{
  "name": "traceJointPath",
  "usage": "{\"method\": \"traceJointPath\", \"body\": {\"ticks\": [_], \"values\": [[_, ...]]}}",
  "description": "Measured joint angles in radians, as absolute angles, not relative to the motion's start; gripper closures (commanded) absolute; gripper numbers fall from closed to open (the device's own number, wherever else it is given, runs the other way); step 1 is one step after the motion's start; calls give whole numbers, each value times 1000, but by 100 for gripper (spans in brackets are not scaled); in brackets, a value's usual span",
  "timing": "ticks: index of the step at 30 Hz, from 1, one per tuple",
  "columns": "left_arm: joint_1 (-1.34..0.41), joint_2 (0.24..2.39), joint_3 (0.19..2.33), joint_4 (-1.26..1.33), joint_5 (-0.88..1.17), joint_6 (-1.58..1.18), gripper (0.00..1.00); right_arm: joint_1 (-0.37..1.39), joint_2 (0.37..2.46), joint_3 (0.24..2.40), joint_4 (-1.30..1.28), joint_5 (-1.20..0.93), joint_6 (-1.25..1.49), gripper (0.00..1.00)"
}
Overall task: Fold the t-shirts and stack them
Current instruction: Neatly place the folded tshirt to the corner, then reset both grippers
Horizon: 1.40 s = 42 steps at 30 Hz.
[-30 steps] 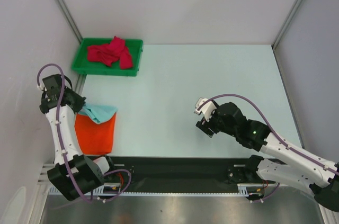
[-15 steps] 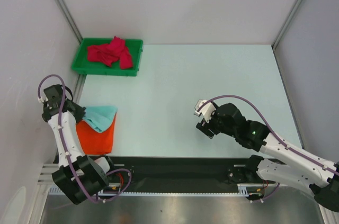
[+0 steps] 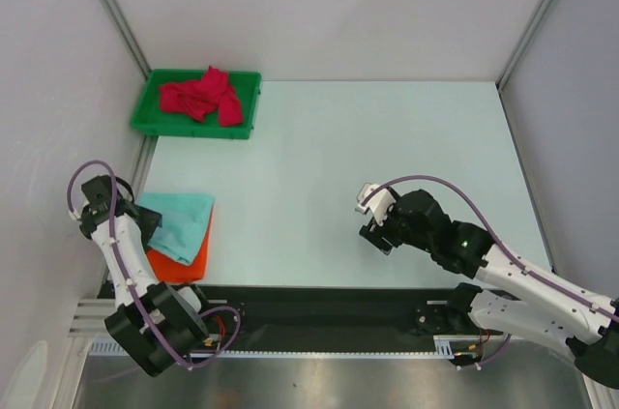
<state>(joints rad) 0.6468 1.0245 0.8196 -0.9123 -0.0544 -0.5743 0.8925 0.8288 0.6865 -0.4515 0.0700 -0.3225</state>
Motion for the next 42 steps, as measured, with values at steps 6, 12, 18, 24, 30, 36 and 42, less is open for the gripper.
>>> {"method": "traceJointPath", "body": {"ticks": [6,12,18,24,30,36,42], "values": [[665,1013,794,-988,-85,-695,8,892,819,683,-451,70,-321,27],[661,1010,852,-1117,-181,-825,4,892,817,675,-455,70,-313,27],[602,1015,945,-1227,-221,-999,0,893,817,675,-459,71,-294,27],[152,1038,1085,-1129,-252,-1071,0,896,816,676,-459,71,-243,27],[-192,902,841,-736,-72,-1026,0,898,754,661,-436,55,-35,25],[-421,584,428,-384,140,-1026,0,912,423,416,-288,73,376,0],[-450,191,97,-57,311,-1120,0,921,70,186,-278,159,749,0]]}}
